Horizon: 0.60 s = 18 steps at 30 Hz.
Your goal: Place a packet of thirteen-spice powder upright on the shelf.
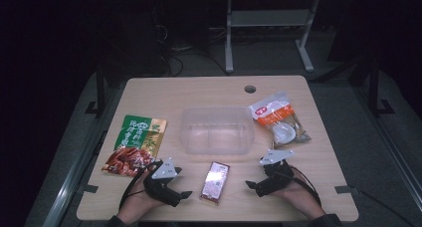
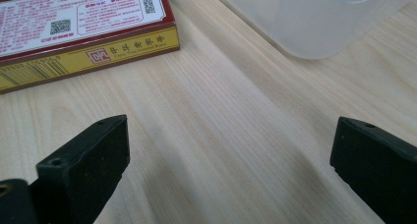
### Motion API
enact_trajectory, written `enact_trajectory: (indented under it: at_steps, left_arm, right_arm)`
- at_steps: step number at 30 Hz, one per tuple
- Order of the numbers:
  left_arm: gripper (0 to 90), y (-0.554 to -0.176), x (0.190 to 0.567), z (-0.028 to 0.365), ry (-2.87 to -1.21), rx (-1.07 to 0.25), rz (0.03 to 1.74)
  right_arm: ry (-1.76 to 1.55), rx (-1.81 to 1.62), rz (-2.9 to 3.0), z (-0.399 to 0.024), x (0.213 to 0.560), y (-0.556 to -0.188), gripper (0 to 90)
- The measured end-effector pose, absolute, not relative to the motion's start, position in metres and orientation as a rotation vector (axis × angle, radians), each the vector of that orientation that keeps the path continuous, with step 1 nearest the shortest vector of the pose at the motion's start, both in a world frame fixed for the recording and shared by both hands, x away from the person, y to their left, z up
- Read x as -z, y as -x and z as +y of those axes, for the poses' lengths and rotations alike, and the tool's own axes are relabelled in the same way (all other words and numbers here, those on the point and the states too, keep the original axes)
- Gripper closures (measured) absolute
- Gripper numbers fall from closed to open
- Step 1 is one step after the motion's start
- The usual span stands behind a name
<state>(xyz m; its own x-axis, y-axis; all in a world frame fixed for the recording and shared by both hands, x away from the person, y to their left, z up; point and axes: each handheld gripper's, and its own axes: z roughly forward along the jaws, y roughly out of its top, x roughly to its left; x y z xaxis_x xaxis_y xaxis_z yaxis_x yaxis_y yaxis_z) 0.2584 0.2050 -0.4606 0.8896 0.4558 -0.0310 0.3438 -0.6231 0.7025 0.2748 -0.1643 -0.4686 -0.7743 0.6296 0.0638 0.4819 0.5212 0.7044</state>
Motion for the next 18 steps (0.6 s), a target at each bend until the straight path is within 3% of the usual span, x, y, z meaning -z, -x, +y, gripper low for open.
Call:
enact_trajectory:
  at_steps: [2,5,13,14,15,18]
  left_arm:
    - [15.3,-0.259,0.460,0.205,-2.293,-0.179,0.586]
    - [24.0,-0.258,0.455,0.205,-2.260,-0.170,0.599]
    - [65.9,-0.254,0.437,0.194,-2.212,-0.112,0.583]
    - [65.9,-0.253,0.436,0.190,-2.210,-0.095,0.571]
    - [75.7,-0.252,0.435,0.187,-2.213,-0.089,0.564]
    - [86.9,-0.248,0.434,0.176,-2.218,-0.038,0.548]
  right_arm:
    - [-0.954,-1.096,2.563,-0.164,0.468,-0.275,1.1]
    - [-0.947,-1.093,2.570,-0.164,0.468,-0.274,1.1]
    - [-0.962,-1.095,2.571,-0.165,0.465,-0.273,1.1]
    - [-0.963,-1.099,2.574,-0.165,0.465,-0.273,1.1]
    - [-0.957,-1.096,2.582,-0.164,0.466,-0.273,1.1]
    - [-0.943,-1.087,2.591,-0.162,0.467,-0.272,1.1]
